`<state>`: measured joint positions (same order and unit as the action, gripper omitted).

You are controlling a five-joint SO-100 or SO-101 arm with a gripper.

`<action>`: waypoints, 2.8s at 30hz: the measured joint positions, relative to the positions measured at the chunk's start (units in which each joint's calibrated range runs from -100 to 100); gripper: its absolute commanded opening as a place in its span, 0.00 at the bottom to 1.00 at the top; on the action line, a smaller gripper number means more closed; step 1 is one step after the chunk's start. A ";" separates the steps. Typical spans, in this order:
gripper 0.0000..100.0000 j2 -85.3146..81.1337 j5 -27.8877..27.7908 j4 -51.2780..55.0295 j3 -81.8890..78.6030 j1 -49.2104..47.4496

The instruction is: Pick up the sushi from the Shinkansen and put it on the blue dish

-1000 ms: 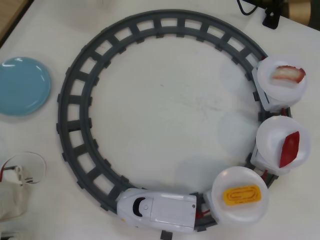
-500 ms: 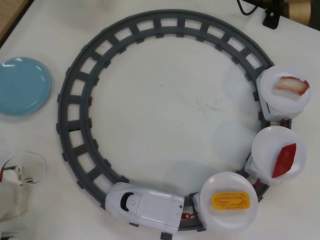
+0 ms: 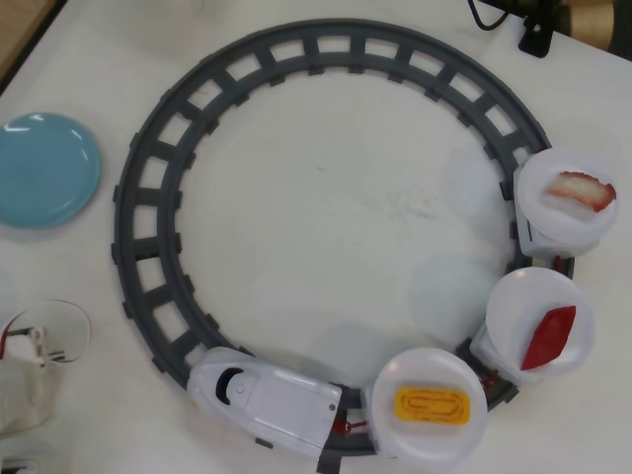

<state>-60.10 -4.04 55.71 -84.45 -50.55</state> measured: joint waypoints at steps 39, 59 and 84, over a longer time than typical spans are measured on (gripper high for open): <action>0.04 0.17 0.00 14.96 23.33 0.00; 0.07 26.23 0.00 27.14 52.61 12.01; 0.24 30.70 -1.50 40.67 62.95 26.56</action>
<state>-29.40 -5.54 96.39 -21.50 -23.99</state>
